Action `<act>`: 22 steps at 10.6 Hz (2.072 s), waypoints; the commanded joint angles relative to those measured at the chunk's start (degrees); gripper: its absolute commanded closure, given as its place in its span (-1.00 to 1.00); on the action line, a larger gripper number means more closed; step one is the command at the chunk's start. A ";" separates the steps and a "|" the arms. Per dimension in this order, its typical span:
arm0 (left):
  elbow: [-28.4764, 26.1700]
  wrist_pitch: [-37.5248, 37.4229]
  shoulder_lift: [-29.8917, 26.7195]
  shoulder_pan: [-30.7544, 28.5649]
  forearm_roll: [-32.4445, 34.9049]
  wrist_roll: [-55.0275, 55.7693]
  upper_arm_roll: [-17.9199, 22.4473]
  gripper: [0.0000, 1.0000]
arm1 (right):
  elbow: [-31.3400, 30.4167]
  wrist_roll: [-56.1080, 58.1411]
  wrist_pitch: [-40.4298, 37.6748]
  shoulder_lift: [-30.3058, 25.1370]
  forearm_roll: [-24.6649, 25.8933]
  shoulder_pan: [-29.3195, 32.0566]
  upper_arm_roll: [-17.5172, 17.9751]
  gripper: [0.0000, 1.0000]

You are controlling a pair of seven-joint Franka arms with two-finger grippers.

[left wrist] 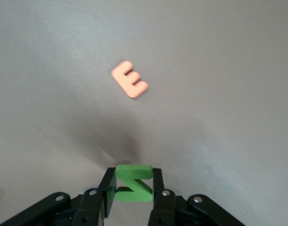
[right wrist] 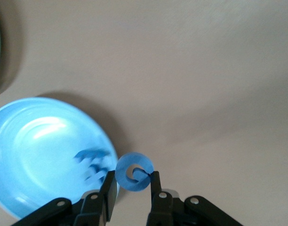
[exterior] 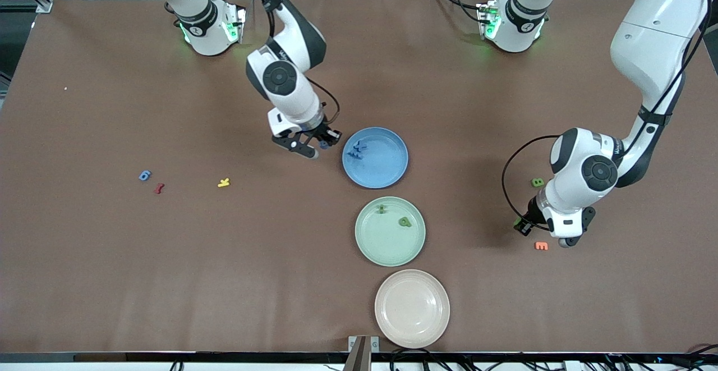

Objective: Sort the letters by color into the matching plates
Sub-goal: 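Carry the G to the blue plate while the left gripper carries Z to green plate, then release the G on the blue plate while the left gripper releases Z on green plate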

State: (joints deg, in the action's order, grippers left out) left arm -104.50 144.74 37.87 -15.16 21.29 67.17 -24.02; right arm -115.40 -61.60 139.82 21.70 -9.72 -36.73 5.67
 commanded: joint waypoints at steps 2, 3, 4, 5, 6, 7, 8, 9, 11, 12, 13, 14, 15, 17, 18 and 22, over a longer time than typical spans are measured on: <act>0.87 -0.07 -1.74 2.06 1.04 1.39 -3.13 1.00 | 8.86 -9.32 0.72 6.42 -0.38 -5.19 -0.31 1.00; 1.31 -0.07 -1.57 2.24 0.95 1.65 -4.18 1.00 | 9.83 -10.37 0.98 7.30 -0.30 -5.54 -0.31 1.00; 2.36 -0.07 -1.39 3.63 0.95 3.57 -4.72 1.00 | 11.06 -10.91 0.90 8.35 -0.12 -5.72 -0.31 1.00; 3.50 -0.07 -1.13 6.34 0.86 6.02 -4.72 1.00 | 11.86 -10.91 0.98 9.06 -0.03 -5.72 -0.48 1.00; 4.21 -0.07 -0.95 8.46 0.86 7.79 -4.63 1.00 | 12.56 -10.91 1.07 10.02 0.23 -5.72 -0.48 1.00; 5.26 -0.07 -0.86 10.57 1.04 9.37 -4.63 1.00 | 13.87 -11.09 0.98 10.99 0.32 -5.89 -0.48 1.00; 6.49 -0.07 -0.25 12.42 1.04 10.00 -4.63 1.00 | 14.41 -11.35 0.98 11.52 0.41 -5.98 -0.66 1.00; 7.46 -0.07 0.36 14.61 0.95 10.18 -4.63 1.00 | 14.41 -11.35 0.98 11.88 0.41 -5.98 -0.66 0.97; 8.43 -0.07 1.07 18.05 0.78 11.40 -4.46 1.00 | 14.33 -11.44 0.63 11.97 0.41 -6.16 -0.83 0.00; 8.61 0.11 1.24 19.10 0.69 11.49 -4.46 1.00 | 14.33 -11.44 0.63 11.88 0.41 -5.99 -0.92 -0.20; 9.48 0.11 1.51 19.90 0.60 11.93 -4.46 1.00 | 14.33 -11.44 0.63 11.88 0.32 -5.64 -0.92 -0.34; 10.27 0.19 1.86 21.04 0.60 13.15 -4.46 1.00 | 14.33 -11.44 0.63 11.88 0.41 -5.55 -0.92 -0.39; 11.15 0.28 2.30 21.83 0.60 14.12 -4.46 1.00 | 14.33 -11.35 0.46 11.62 0.32 -5.37 -1.01 -0.39; 13.61 0.37 3.44 23.94 0.60 17.28 -4.37 1.00 | 14.41 -11.18 -0.33 11.09 0.32 -5.28 -2.14 -0.39; 14.84 0.37 3.96 25.25 0.60 19.12 -4.28 1.00 | 14.33 -10.83 -1.82 10.13 0.32 -5.19 -2.33 -0.39; 18.17 2.74 5.55 32.70 0.78 26.32 1.57 0.25 | 14.33 -5.66 -8.85 5.39 0.32 -3.18 -4.26 -0.39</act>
State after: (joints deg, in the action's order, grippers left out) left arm -90.02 146.33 41.62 11.84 21.28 88.15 -28.19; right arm -100.41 -70.40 134.35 30.77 -9.76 -41.71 1.59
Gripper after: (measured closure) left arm 0.643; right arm 0.300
